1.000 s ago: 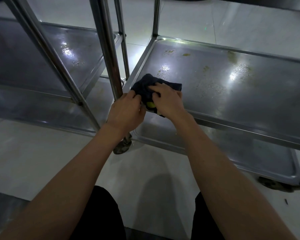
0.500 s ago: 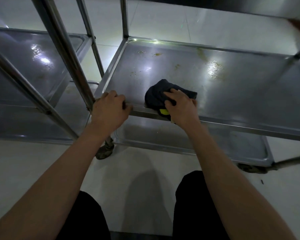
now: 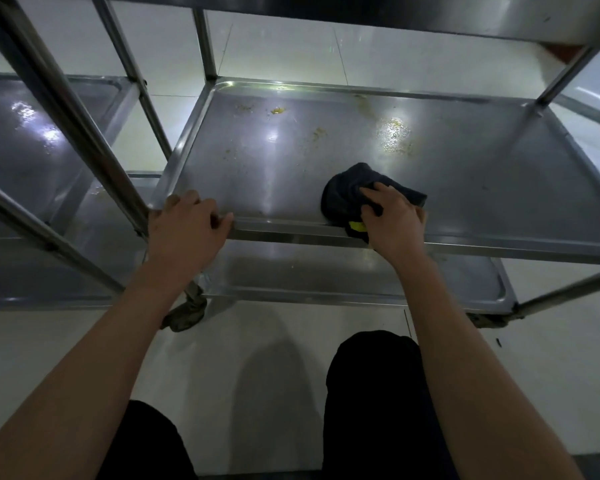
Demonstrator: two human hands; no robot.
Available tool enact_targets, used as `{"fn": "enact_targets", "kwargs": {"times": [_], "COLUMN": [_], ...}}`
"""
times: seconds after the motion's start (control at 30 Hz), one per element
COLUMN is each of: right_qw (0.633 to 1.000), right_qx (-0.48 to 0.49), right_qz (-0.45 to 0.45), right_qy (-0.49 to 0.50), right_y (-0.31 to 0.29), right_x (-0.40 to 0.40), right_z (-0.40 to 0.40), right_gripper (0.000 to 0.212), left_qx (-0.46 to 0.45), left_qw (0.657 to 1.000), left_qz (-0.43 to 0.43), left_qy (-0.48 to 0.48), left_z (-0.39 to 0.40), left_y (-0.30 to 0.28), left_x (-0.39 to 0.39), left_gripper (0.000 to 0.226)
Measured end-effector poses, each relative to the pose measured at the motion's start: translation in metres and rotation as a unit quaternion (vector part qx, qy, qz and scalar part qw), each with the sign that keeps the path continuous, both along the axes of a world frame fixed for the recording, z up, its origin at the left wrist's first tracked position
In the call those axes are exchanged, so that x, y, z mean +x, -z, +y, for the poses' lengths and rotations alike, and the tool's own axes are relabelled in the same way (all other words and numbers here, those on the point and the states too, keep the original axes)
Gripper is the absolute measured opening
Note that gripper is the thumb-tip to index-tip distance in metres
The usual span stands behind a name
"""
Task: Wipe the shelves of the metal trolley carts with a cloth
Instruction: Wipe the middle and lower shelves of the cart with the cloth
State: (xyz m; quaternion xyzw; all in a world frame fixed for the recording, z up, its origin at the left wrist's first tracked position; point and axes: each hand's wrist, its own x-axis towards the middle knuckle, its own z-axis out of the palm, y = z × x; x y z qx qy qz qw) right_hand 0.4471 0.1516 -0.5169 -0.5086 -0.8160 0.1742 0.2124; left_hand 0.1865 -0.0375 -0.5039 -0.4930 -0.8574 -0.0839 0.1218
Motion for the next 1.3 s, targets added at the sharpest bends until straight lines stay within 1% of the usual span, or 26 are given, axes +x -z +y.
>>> {"fn": "enact_targets", "kwargs": {"times": [0.23,0.4,0.5,0.57,0.67,0.73,0.83,0.97,1.13,1.3], "right_qw": [0.998,0.997,0.997,0.997,0.998,0.998,0.994,0.983,0.970,0.961], "right_qx": [-0.010,0.022,0.030,0.032,0.029,0.021,-0.008,-0.039,-0.054,-0.055], "right_qz": [-0.025,-0.037,-0.047,-0.050,-0.058,-0.065,-0.076,-0.100,-0.093,-0.093], "right_qy": [0.053,0.063,0.058,0.042,0.015,-0.013,-0.072,-0.152,-0.218,-0.254], "right_y": [-0.005,0.001,0.003,0.003,0.004,0.005,0.004,0.001,0.003,0.000], "right_x": [0.047,0.037,0.025,0.009,-0.029,-0.061,-0.112,-0.168,-0.218,-0.256], "right_z": [0.024,0.021,0.020,0.018,0.009,0.001,-0.010,-0.013,-0.012,-0.018], "right_gripper": [0.039,0.038,0.038,0.038,0.039,0.040,0.044,0.051,0.052,0.050], "left_qx": [0.000,0.020,-0.010,-0.033,0.014,0.029,0.047,0.080,0.125,0.130], "left_qw": [1.000,0.999,0.999,0.998,1.000,0.999,0.999,0.995,0.989,0.988], "left_qz": [0.029,0.017,0.024,0.025,0.002,-0.002,-0.024,-0.055,-0.071,-0.071], "left_qy": [0.008,0.024,0.026,0.038,0.025,0.018,0.010,0.027,0.030,0.038], "left_z": [0.002,-0.002,-0.004,-0.005,-0.006,-0.005,-0.006,-0.011,-0.016,-0.017], "left_y": [0.007,0.006,0.005,0.008,0.007,0.007,0.008,0.011,0.014,0.016], "left_x": [-0.004,0.000,0.000,-0.003,-0.004,-0.003,-0.005,-0.006,-0.008,-0.009], "left_gripper": [0.039,0.039,0.043,0.046,0.041,0.039,0.035,0.028,0.021,0.025]}}
